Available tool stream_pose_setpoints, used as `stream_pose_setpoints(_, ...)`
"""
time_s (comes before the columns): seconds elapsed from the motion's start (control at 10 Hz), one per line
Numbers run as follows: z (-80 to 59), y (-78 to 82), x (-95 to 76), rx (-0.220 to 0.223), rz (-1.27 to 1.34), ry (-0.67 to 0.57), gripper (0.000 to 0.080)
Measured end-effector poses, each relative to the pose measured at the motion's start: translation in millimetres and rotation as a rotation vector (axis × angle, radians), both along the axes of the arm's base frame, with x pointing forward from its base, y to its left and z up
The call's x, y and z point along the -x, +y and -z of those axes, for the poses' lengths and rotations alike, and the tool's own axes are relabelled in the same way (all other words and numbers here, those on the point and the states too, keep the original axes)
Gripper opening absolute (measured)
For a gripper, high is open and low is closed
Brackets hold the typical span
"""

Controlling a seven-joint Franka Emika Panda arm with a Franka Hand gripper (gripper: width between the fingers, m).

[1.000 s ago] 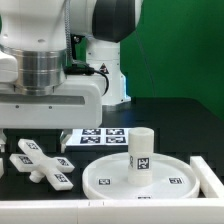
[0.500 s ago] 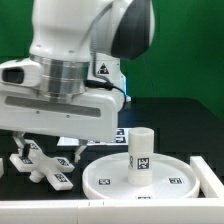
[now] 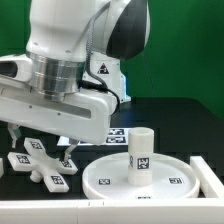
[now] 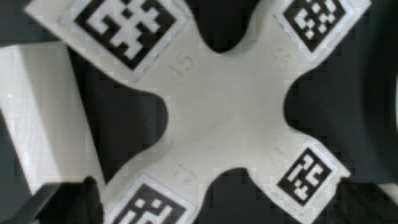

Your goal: Assemble round table

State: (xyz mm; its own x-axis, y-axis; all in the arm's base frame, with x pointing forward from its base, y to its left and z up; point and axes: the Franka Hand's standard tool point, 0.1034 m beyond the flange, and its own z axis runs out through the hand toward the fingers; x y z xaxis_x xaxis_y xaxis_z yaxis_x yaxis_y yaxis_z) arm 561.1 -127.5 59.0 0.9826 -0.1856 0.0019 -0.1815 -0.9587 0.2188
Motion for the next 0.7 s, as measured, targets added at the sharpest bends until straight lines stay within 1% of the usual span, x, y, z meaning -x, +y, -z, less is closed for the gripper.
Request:
stream_pose_setpoints(0.1, 1.3, -12.4, 10.4, 0.007, 0.017, -0.014, 0.0649)
stream_pose_setpoints(0.2, 1.7, -14.0, 11.5, 0.008, 0.021, -0.012, 0.0649)
stream_pose_setpoints(0.6, 3.1, -12.2, 11.3, 0.009, 0.019, -0.010, 0.0649)
stream_pose_setpoints(0.7, 5.9, -1.1, 19.3, 0.017, 0.110, 0.022, 0.0649)
